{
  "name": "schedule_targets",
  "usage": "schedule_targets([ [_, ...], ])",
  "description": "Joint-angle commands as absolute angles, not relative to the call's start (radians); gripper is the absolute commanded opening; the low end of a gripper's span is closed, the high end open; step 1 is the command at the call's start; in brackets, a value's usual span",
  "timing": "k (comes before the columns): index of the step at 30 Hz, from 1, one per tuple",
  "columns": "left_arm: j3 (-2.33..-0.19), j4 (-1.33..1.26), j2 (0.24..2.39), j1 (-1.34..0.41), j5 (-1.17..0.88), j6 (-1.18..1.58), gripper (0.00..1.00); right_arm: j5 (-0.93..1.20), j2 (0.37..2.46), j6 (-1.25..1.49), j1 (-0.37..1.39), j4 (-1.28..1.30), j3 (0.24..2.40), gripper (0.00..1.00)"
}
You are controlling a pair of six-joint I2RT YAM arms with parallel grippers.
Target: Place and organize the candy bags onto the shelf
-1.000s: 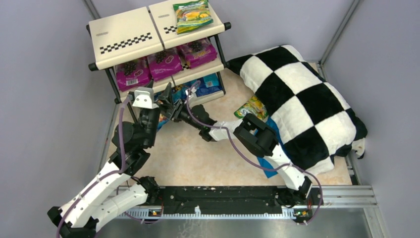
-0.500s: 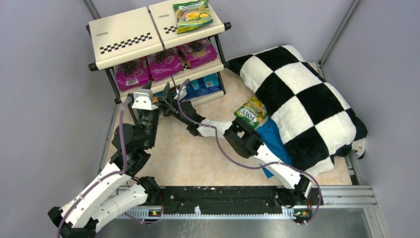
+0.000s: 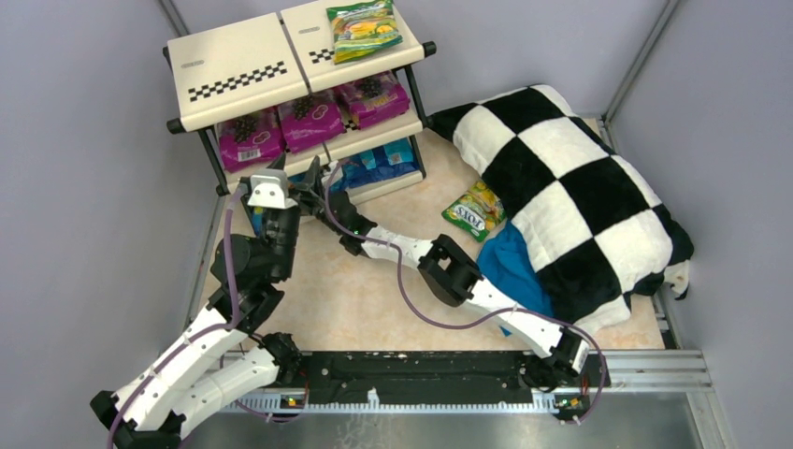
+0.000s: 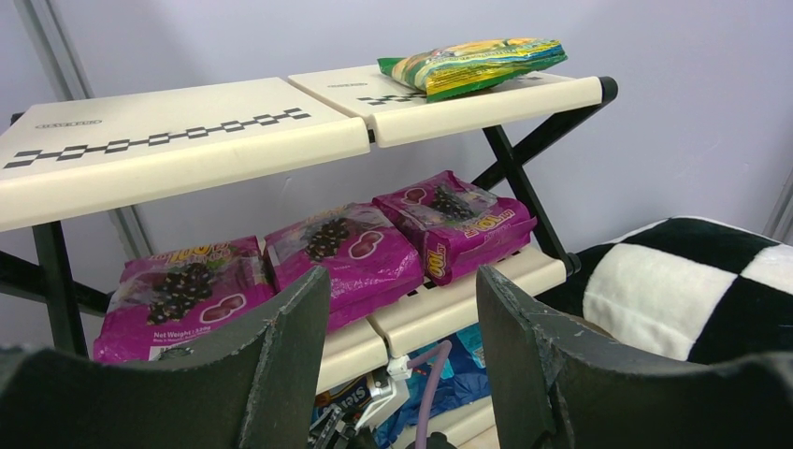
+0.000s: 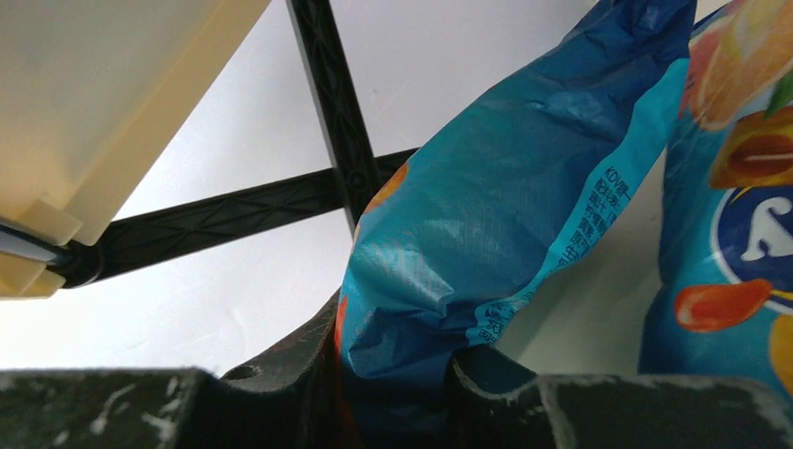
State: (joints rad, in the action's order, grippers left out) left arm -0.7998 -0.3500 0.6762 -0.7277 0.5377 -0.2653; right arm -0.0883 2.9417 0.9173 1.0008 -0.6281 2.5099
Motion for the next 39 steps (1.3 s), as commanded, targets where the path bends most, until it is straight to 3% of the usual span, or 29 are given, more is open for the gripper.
schedule_targets([
  [1,-0.801,-0.398,0.668,-0.727,0.529,-0.265,0.65,-0.121,2.942,0.818,0.984,-0.634,2.653,0.04],
  [3,-0.800,-0.398,0.670,-0.727,0.529,-0.264,0.65,-0.134,2.960,0.785,0.979,-0.622,2.680,0.09],
  [10,-0.796,-0.402,0.687,-0.727,0.529,-0.267,0.65,-0.118,2.872,0.758,0.972,-0.500,2.633,0.42],
  [16,-0.795,-0.404,0.700,-0.727,0.536,-0.271,0.66,-0.138,2.709,0.894,0.972,-0.301,2.444,0.67],
  [22,-0.788,-0.411,0.707,-0.727,0.544,-0.280,0.66,-0.105,2.604,0.952,0.971,-0.203,2.332,0.85],
  [30,-0.782,-0.418,0.710,-0.727,0.538,-0.276,0.66,-0.103,2.496,1.002,0.995,-0.404,2.069,0.85],
  [35,-0.778,-0.426,0.691,-0.727,0.546,-0.282,0.66,-0.145,2.530,1.047,1.007,-0.520,2.040,0.72],
  [39,-0.777,-0.428,0.689,-0.727,0.545,-0.284,0.66,-0.192,2.584,1.133,1.006,-0.541,2.055,0.72],
])
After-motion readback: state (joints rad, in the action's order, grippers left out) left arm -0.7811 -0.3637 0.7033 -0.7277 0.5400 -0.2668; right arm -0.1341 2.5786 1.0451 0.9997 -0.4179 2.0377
